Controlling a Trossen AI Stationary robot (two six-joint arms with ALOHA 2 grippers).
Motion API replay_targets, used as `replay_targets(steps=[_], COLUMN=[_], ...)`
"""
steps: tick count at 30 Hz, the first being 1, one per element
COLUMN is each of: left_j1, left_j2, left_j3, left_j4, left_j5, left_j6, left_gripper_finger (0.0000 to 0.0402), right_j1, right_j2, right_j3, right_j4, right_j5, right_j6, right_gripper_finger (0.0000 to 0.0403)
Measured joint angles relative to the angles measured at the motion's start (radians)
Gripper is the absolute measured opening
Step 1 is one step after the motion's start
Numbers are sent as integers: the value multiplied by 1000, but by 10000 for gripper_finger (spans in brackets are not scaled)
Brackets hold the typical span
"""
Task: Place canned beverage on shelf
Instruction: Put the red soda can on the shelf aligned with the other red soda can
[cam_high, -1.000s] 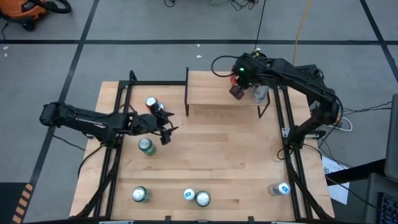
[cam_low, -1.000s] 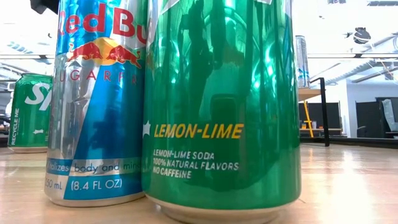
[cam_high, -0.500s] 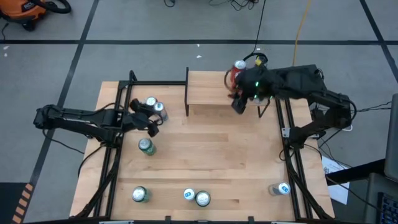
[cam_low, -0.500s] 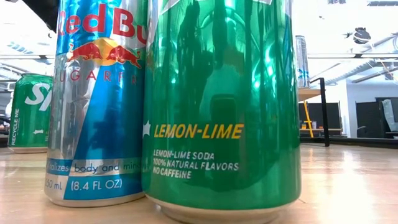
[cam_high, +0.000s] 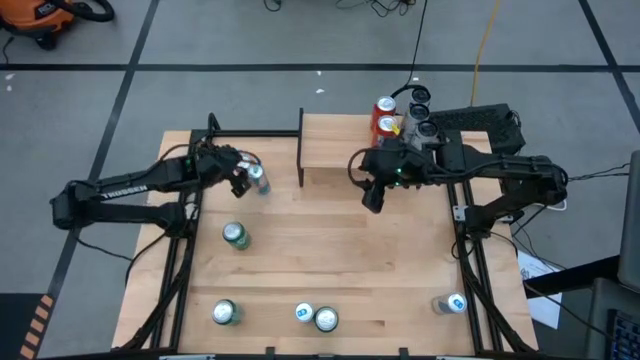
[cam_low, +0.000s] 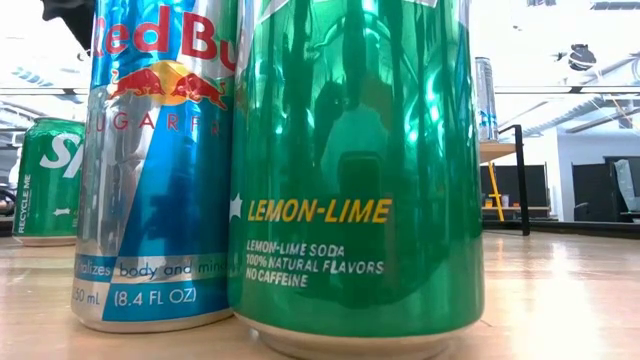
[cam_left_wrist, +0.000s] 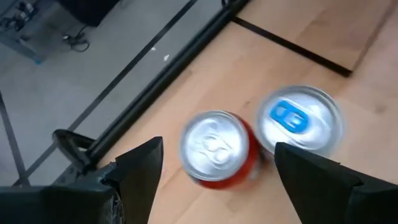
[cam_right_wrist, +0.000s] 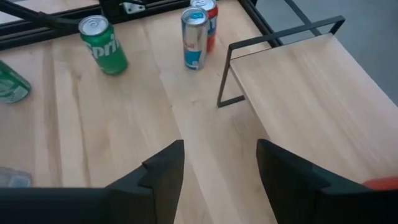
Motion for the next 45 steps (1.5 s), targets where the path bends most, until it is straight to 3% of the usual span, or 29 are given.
replay_targets(steps=[4,11,15,21,32,35,41,45], left_j1=[97,260,309,343,369,370,370,366], left_j2=[0,28,55,78,226,250,248,237], left_j3=[20,-9,-14,-14,-14,-14,-14,-10], left_j4=[-10,-14,-4,48,73,76,75,28], left_j5=[44,248,276,422,436,451,473,474], left_j6=[49,135,182,228,247,253,272,262], left_gripper_finger=[332,356,357,357,356,340,260,259], right_j1=[13,34,41,41,42,42,58,90], right_j2=[-11,-14,-14,-14,-14,-14,-14,-14], right_j3=[0,0,0,0,0,0,0,0], right_j4=[-7,-12,-12,-16,-17,-29,-75,-86], right_j5=[0,1,1,3,2,2,3,4], right_j6=[3,1,0,0,0,0,23,37], right_gripper_finger=[192,192,192,192,192,192,192,192])
